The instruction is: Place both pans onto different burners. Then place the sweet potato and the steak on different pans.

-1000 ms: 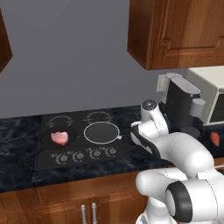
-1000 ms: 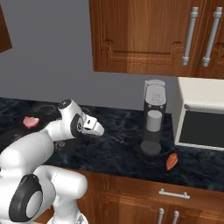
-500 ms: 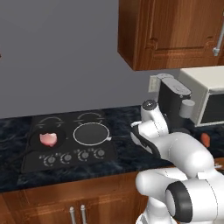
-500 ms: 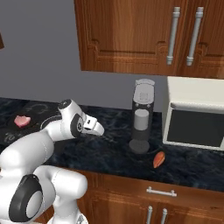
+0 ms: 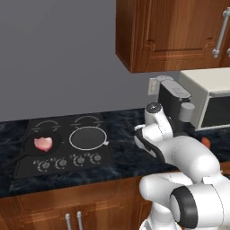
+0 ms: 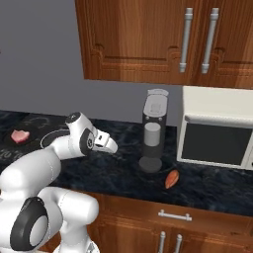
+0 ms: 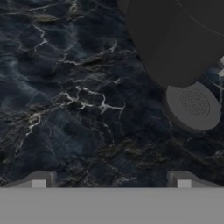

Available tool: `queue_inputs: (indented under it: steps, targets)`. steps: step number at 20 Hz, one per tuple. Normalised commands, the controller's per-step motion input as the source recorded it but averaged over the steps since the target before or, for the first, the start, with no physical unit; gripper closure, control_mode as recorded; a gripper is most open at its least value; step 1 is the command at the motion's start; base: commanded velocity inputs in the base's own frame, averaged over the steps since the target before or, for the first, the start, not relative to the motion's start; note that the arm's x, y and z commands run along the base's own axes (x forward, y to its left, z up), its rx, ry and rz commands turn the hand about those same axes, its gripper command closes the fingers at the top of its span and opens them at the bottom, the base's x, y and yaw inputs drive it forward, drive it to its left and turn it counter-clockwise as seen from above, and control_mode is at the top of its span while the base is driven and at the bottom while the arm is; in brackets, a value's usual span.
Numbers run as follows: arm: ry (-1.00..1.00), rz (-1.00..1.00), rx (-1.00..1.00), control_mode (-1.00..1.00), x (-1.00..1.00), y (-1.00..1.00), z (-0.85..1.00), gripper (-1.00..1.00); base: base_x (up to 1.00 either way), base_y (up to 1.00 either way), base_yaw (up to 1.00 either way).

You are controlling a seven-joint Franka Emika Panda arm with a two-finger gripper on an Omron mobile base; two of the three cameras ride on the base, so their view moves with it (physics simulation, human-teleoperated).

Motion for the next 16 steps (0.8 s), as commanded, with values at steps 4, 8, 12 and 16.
queue_inputs:
  steps: [4, 8, 12, 16]
  targets:
    - [0.00, 0.00, 0.00, 1.00, 0.00, 0.00, 0.00, -1.00, 0.00, -0.24, 0.00]
    - [0.00, 0.00, 0.00, 1.00, 0.00, 0.00, 0.00, -1.00, 0.00, -0.06, 0.00]
    - [0.00, 0.00, 0.00, -1.00, 0.00, -0.01, 0.00, -1.00, 0.00, -0.01, 0.00]
    - [0.00, 0.00, 0.00, -1.00, -0.05, -0.15, 0.00, -1.00, 0.00, 0.00, 0.00]
